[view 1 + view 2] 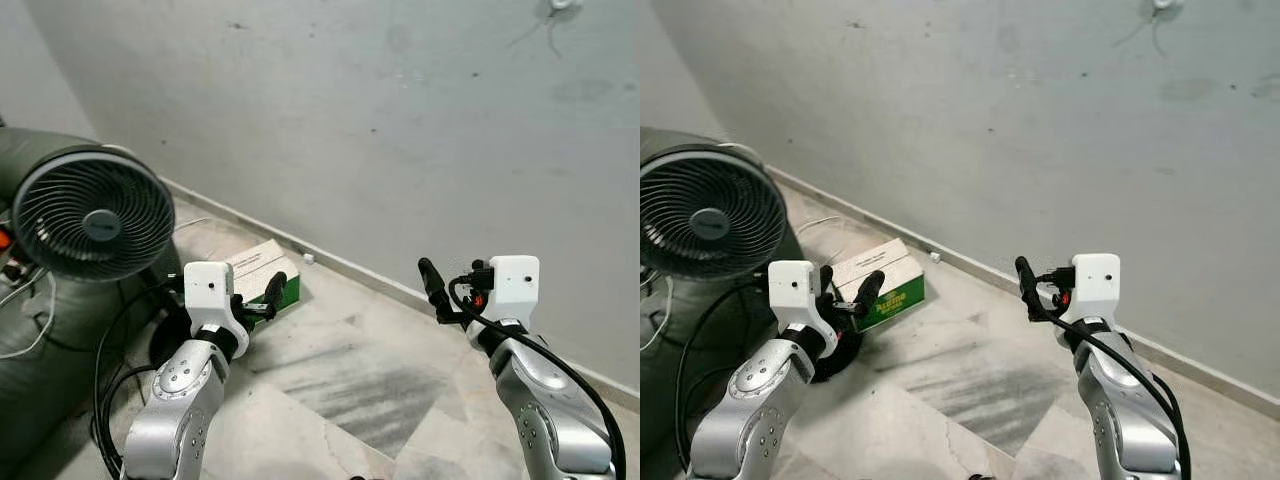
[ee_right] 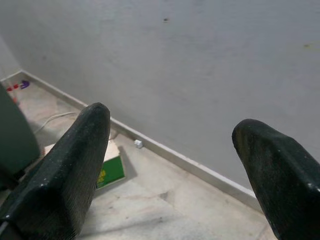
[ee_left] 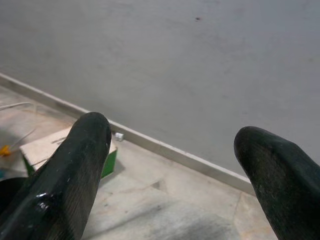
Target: Hang keys on a hook
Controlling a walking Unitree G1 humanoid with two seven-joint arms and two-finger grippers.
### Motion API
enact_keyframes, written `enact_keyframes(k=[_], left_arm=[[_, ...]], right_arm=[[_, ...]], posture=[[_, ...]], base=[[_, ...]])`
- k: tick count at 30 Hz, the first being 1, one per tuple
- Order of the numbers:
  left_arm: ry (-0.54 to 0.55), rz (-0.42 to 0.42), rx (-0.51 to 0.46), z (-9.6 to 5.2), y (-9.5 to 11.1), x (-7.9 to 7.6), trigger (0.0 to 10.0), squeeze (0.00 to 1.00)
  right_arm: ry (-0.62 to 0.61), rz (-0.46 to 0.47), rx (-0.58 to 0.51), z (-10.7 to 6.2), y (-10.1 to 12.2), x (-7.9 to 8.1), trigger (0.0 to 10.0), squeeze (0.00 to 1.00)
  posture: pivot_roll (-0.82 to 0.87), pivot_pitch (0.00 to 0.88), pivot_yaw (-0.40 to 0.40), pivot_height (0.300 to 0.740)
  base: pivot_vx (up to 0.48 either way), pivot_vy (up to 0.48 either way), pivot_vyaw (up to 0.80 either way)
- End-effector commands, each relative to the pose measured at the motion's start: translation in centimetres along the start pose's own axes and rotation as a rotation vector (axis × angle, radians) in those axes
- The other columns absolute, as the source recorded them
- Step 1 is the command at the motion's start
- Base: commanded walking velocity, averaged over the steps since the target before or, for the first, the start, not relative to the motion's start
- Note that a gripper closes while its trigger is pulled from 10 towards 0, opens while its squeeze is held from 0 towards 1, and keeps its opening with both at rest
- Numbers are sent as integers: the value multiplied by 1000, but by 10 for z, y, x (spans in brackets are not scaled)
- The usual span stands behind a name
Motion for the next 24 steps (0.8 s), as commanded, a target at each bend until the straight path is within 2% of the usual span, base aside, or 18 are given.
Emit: enact_keyframes(k=[1,24], left_arm=[[18,11,23,-1,-4,4,10000,0],[38,-14,37,1,-5,5,10000,0]], right_arm=[[2,2,11,1,-1,1,10000,0],[2,8,10,3,-1,2,10000,0]], posture=[[-50,93,26,740],[-48,94,23,740]], base=[[0,0,-788],[0,0,-788]])
Point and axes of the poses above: a point about 5 cm out from each wrist's last joint towards the gripper, its own z axis pointing out of the wrist towards the gripper, its own y axis along the axis of the wrist's last joint, x = y × z, the point moved 1 cm from there along z, pointing out of the wrist towards the gripper, and after that the axes turned 6 degrees about z, right-handed, at the moved point
